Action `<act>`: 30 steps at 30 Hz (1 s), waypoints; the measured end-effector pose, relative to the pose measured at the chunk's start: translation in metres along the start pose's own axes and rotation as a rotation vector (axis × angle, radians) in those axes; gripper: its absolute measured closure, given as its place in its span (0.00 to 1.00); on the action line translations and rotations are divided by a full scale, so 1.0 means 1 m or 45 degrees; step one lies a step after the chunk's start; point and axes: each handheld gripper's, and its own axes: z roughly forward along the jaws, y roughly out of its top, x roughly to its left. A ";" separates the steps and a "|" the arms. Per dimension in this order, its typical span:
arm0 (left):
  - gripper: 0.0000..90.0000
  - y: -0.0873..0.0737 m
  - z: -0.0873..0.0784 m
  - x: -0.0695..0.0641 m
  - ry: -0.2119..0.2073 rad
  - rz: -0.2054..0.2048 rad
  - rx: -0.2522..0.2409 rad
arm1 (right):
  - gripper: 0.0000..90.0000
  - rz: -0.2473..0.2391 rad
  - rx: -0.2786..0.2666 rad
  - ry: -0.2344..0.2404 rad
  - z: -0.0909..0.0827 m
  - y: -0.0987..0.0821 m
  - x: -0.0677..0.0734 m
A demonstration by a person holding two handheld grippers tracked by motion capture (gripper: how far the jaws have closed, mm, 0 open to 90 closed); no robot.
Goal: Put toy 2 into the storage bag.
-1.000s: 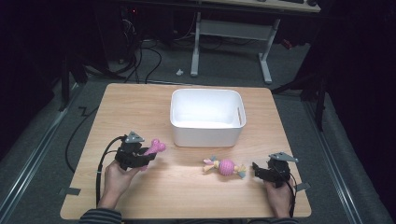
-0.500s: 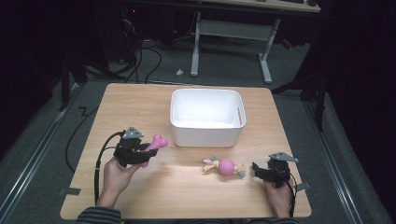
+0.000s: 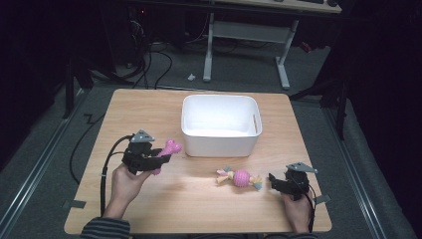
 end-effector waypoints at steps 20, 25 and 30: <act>0.67 0.025 -0.004 -0.010 -0.035 0.036 -0.006 | 0.22 0.001 -0.001 0.002 0.000 0.000 0.000; 0.67 0.034 -0.005 -0.012 -0.048 0.042 -0.014 | 0.22 0.001 -0.001 0.002 0.000 0.000 0.000; 0.67 0.041 -0.005 -0.013 -0.063 0.047 -0.019 | 0.22 0.001 -0.001 0.002 0.000 0.000 0.000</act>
